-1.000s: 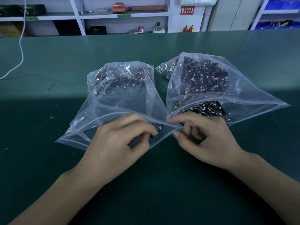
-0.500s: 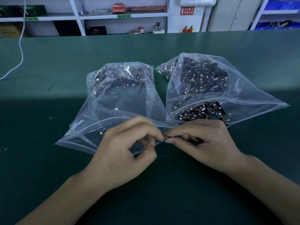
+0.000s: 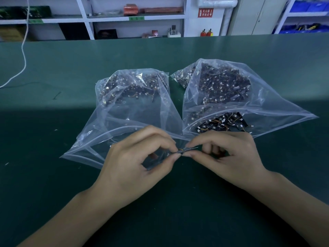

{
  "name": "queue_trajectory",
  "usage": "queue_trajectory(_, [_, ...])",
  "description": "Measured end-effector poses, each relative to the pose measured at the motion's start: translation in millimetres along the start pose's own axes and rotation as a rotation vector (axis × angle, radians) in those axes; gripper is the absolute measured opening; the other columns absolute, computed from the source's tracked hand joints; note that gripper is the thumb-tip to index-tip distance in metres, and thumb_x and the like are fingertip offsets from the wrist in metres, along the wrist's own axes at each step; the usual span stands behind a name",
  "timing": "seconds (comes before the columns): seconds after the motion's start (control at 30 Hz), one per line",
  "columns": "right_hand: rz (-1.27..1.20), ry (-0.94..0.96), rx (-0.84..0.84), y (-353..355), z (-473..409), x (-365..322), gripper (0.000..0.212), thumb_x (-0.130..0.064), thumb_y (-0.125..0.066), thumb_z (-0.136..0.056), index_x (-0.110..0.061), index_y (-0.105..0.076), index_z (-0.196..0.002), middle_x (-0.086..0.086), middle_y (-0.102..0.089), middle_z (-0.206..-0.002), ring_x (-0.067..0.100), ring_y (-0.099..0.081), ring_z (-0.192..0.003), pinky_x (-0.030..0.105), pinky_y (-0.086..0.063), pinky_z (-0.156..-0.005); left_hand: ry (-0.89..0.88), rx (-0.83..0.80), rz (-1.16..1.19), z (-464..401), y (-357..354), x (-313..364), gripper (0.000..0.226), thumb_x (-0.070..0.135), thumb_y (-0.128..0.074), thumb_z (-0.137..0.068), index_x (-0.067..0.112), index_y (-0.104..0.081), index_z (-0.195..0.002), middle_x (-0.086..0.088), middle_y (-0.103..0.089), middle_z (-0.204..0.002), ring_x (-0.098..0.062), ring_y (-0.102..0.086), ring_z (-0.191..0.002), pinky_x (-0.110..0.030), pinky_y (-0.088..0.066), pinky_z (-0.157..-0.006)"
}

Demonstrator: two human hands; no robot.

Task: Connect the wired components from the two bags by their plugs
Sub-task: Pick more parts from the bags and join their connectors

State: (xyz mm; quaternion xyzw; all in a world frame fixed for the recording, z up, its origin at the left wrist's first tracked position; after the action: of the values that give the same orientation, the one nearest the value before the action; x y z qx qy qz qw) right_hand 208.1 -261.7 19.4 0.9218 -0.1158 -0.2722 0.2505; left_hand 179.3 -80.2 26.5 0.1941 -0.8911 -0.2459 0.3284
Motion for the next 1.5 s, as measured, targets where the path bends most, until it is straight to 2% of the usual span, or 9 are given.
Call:
queue_trajectory(0.1, [-0.011,-0.007,-0.006,0,-1,0,0.007,-0.019,-0.085,-0.089,-0.016,-0.081,-0.093,-0.003,-0.051,-0.060,0.014,-0.043,-0.050,0.020,-0.036,-0.050,0.003,0.007,0.003,-1,1,0,0.006,0.022,-0.077,-0.100,0.017,-0.078,-0.098,0.011,-0.069,-0.106,-0.019,-0.070,-0.086,-0.029,-0.055,-0.065])
queue_trajectory(0.5, [-0.023,-0.016,-0.037,-2,-1,1,0.005,-0.016,-0.084,-0.089,-0.014,-0.081,-0.093,-0.002,-0.049,-0.060,0.013,-0.043,-0.053,0.016,-0.035,-0.053,-0.013,-0.013,-0.037,0,-1,-1,0.009,0.026,-0.074,-0.102,0.018,-0.078,-0.097,0.013,-0.068,-0.105,-0.018,-0.069,-0.085,-0.032,-0.056,-0.062])
queue_trajectory(0.73, [-0.033,-0.019,-0.038,-2,-1,0,0.005,-0.018,-0.082,-0.091,-0.015,-0.080,-0.095,-0.001,-0.048,-0.059,0.014,-0.043,-0.052,0.019,-0.036,-0.052,-0.015,-0.007,-0.035,1,0,-1,0.010,0.027,-0.074,-0.102,0.019,-0.078,-0.098,0.013,-0.068,-0.106,-0.017,-0.069,-0.084,-0.033,-0.057,-0.061])
queue_trajectory(0.9, [-0.033,-0.023,-0.054,-4,0,3,0.006,-0.020,-0.084,-0.092,-0.016,-0.080,-0.092,-0.001,-0.047,-0.059,0.016,-0.042,-0.051,0.025,-0.035,-0.049,-0.023,-0.017,-0.062,1,-2,-1,0.010,0.026,-0.075,-0.102,0.018,-0.078,-0.096,0.014,-0.067,-0.105,-0.016,-0.067,-0.081,-0.033,-0.055,-0.060])
queue_trajectory(1.07, [-0.048,-0.025,-0.051,-4,0,2,0.006,-0.017,-0.085,-0.089,-0.016,-0.080,-0.093,-0.002,-0.046,-0.059,0.015,-0.041,-0.052,0.022,-0.035,-0.050,-0.011,-0.019,-0.065,1,-1,-2,0.010,0.026,-0.075,-0.102,0.018,-0.078,-0.097,0.014,-0.067,-0.104,-0.014,-0.066,-0.081,-0.032,-0.054,-0.060])
queue_trajectory(1.17, [-0.060,-0.040,-0.077,-5,0,5,0.005,-0.020,-0.085,-0.091,-0.016,-0.081,-0.091,-0.004,-0.045,-0.059,0.015,-0.041,-0.052,0.025,-0.035,-0.050,-0.022,-0.029,-0.100,1,-2,-2,0.009,0.027,-0.076,-0.100,0.019,-0.078,-0.095,0.015,-0.068,-0.102,-0.011,-0.066,-0.081,-0.033,-0.053,-0.060])
queue_trajectory(1.3, [-0.033,-0.068,-0.100,-1,-1,16,0.006,-0.025,-0.082,-0.094,-0.019,-0.081,-0.095,-0.005,-0.047,-0.060,0.020,-0.043,-0.051,0.032,-0.037,-0.050,-0.031,-0.026,-0.190,1,1,-1,0.018,0.040,-0.079,-0.098,0.023,-0.079,-0.105,0.017,-0.071,-0.105,-0.005,-0.069,-0.089,-0.034,-0.057,-0.065])
queue_trajectory(1.37, [0.021,-0.093,-0.068,9,-3,25,0.005,-0.024,-0.084,-0.093,-0.021,-0.081,-0.095,-0.003,-0.052,-0.061,0.020,-0.046,-0.053,0.029,-0.039,-0.051,-0.014,0.000,-0.190,1,5,-3,0.022,0.043,-0.075,-0.100,0.023,-0.079,-0.108,0.018,-0.072,-0.106,-0.003,-0.070,-0.092,-0.034,-0.060,-0.067])
queue_trajectory(1.5, [0.070,-0.212,0.063,40,-5,53,0.010,-0.025,-0.084,-0.089,-0.025,-0.084,-0.099,-0.003,-0.059,-0.062,0.019,-0.048,-0.055,0.022,-0.040,-0.056,-0.005,0.010,-0.216,0,8,-5,0.017,0.036,-0.071,-0.104,0.022,-0.081,-0.105,0.018,-0.073,-0.105,-0.003,-0.070,-0.094,-0.035,-0.060,-0.069])
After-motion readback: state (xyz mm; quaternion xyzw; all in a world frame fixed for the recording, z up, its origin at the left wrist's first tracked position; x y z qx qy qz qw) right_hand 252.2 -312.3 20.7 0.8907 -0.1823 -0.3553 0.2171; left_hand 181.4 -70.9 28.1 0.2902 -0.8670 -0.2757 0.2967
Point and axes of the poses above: each hand's wrist, its own z-axis away from the middle knuckle, its own y-axis out of the back of the hand, x = y × z, the point moved 9 cm from there along -z, towards the middle knuckle
